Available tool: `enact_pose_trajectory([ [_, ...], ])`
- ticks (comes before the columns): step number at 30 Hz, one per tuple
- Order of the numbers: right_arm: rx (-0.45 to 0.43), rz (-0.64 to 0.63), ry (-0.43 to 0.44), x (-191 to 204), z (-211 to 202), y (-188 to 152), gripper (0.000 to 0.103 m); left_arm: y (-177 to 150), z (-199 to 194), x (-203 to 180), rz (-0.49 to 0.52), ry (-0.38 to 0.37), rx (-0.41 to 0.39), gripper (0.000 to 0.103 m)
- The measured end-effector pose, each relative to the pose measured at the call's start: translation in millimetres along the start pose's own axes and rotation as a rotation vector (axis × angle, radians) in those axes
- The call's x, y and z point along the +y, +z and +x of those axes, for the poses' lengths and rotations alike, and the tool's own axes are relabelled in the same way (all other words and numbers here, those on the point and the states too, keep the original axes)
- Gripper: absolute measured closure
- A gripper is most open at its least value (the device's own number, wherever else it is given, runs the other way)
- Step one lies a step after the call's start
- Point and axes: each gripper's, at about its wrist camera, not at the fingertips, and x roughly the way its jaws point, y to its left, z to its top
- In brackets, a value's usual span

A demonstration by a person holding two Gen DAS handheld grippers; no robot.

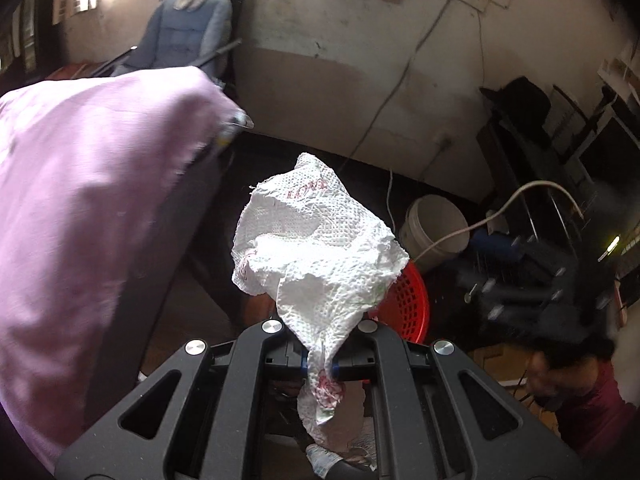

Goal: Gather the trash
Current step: 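Carry the tissue and chip bag to the red wastebasket and release both, then move both open tools back over the table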

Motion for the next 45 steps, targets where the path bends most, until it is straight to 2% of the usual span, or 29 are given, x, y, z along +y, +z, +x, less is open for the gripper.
enact_pose_trajectory([
  [5, -0.101, 0.141, 0.033, -30, -22, 10, 0.028, 3, 25, -17, 0.045, -0.033, 0.048, 0.095],
  [13, -0.128, 0.131, 0.001, -31, -25, 8, 0.028, 5, 67, -42, 0.094, -0.076, 0.130, 0.091],
  [15, -0.133, 0.122, -0.005, -30, -27, 8, 0.028, 4, 76, -47, 0.106, -0.071, 0.146, 0.084],
  [17, -0.139, 0.116, -0.006, -28, -28, 7, 0.028, 3, 79, -48, 0.115, -0.050, 0.149, 0.062],
  [20, -0.148, 0.115, 0.002, -26, -30, 8, 0.028, 3, 76, -45, 0.114, -0.026, 0.129, 0.043],
  [23, -0.147, 0.111, 0.014, -23, -30, 9, 0.028, 9, 72, -40, 0.089, -0.026, 0.111, 0.037],
  [35, -0.158, 0.066, 0.072, 10, -44, 13, 0.027, 15, 10, 1, -0.018, 0.043, -0.024, 0.030],
  [45, -0.190, -0.025, 0.141, 61, -69, 15, 0.020, -4, -56, 34, -0.094, 0.119, -0.154, 0.026],
])
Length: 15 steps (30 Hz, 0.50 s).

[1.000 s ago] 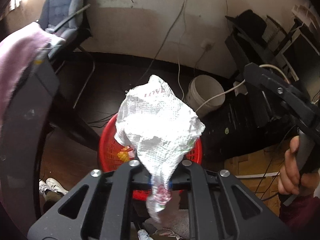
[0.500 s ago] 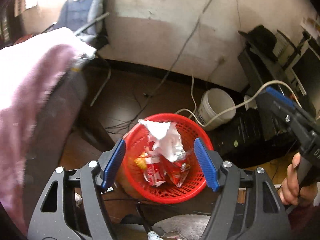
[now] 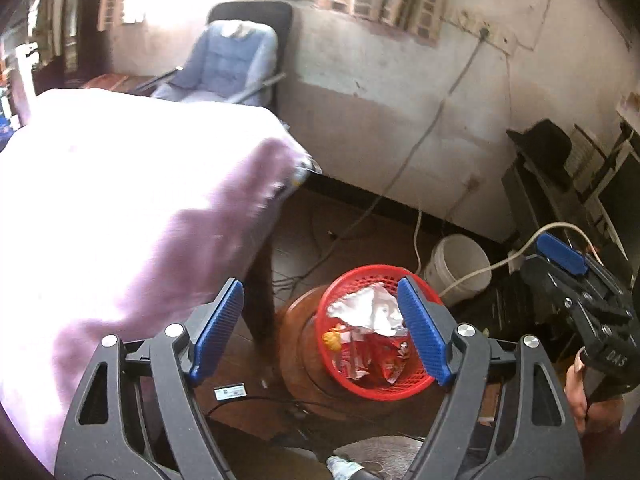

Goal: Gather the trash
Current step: 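Move both open tools back over the table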

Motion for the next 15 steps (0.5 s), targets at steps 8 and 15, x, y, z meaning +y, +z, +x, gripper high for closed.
enact_pose_trajectory([
  [8, -0.017, -0.073, 0.066, 50, -10, 5, 0.015, -15, -53, 39, -0.079, 0.069, -0.101, 0.023],
  [15, -0.018, -0.142, 0.120, 90, -15, 8, 0.012, -36, -108, 94, -0.189, 0.211, -0.189, 0.019],
])
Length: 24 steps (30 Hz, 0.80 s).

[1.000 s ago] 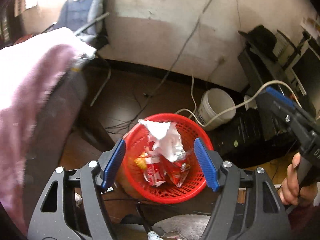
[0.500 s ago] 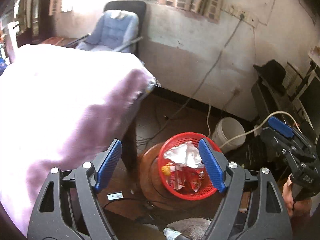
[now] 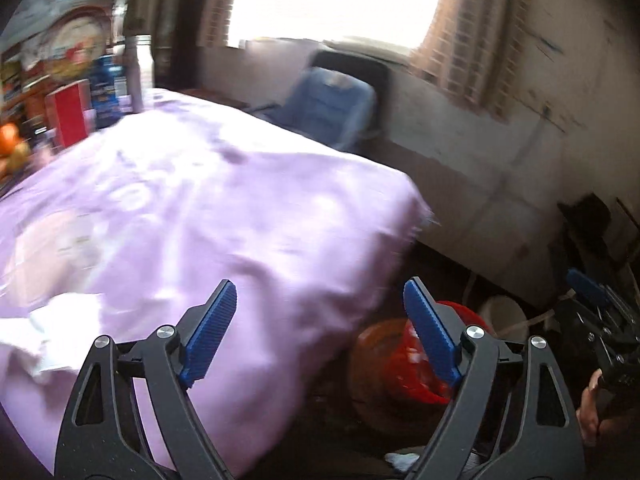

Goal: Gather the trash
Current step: 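Move both open tools back over the table, then grasp the white tissue with the left tool while the right tool grasps the clear cup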

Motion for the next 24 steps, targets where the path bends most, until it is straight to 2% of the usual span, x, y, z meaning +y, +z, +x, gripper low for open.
enact_pose_trajectory([
  [7, 0.016, -0.046, 0.074, 37, 7, 7, 0.009, -10, -44, 92, -0.188, 0.171, -0.046, 0.011],
  [12, 0.045, -0.079, 0.145, 69, 22, 13, 0.008, -25, -60, 154, -0.294, 0.285, -0.014, 0.009],
  [16, 0.074, -0.106, 0.191, 91, 35, 16, 0.008, -34, -60, 182, -0.357, 0.300, 0.020, 0.009],
  [19, 0.089, -0.125, 0.215, 107, 46, 21, 0.007, -35, -58, 188, -0.352, 0.291, 0.051, 0.009],
  [24, 0.102, -0.149, 0.246, 128, 60, 31, 0.007, -32, -40, 182, -0.252, 0.344, 0.134, 0.009],
])
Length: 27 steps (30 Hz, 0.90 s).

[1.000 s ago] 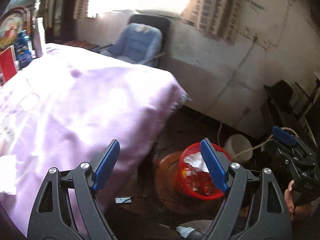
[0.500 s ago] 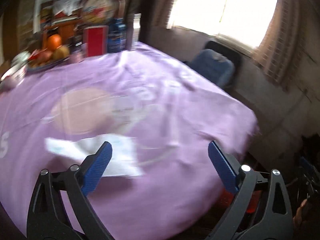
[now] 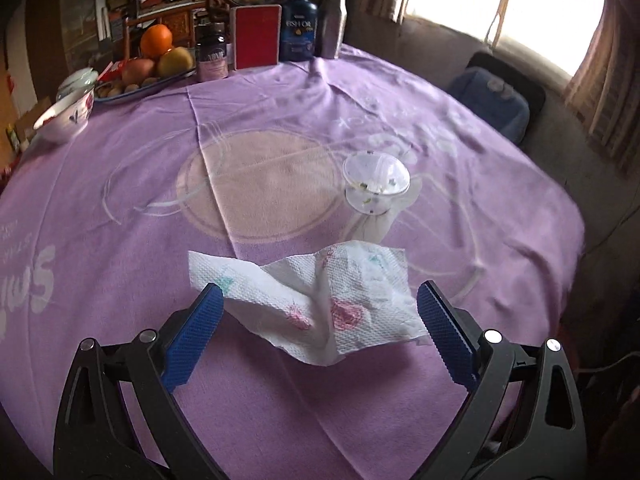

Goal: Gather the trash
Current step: 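Grasp the white tissue with the left tool while the right tool grasps the clear cup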

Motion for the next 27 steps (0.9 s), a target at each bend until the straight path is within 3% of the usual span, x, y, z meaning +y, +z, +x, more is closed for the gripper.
enact_pose_trajectory([
  [2, 0.005, -0.002, 0.006, 5, 6, 4, 0.007, 1, 10, -4, 0.046, 0.026, 0.032, 0.009],
  [10, 0.043, -0.017, 0.035, 20, 27, 14, 0.007, 12, 40, 7, 0.099, 0.011, 0.128, 0.013],
  [11, 0.048, -0.017, 0.040, 22, 31, 15, 0.007, 13, 39, 9, 0.099, -0.004, 0.128, 0.030],
  [14, 0.071, -0.025, 0.057, 31, 42, 17, 0.007, 14, 37, 22, 0.092, -0.041, 0.123, 0.063],
  [16, 0.096, -0.037, 0.064, 39, 53, 19, 0.007, 14, 31, 36, 0.055, -0.090, 0.112, 0.073],
  [18, 0.128, -0.050, 0.070, 48, 66, 21, 0.007, 15, 24, 50, 0.015, -0.108, 0.092, 0.075],
  [23, 0.166, -0.079, 0.091, 71, 92, 30, 0.007, 15, 9, 88, -0.076, -0.014, 0.010, 0.075],
  [27, 0.167, -0.106, 0.096, 91, 110, 44, 0.007, 13, 13, 105, -0.164, -0.061, 0.043, 0.075],
])
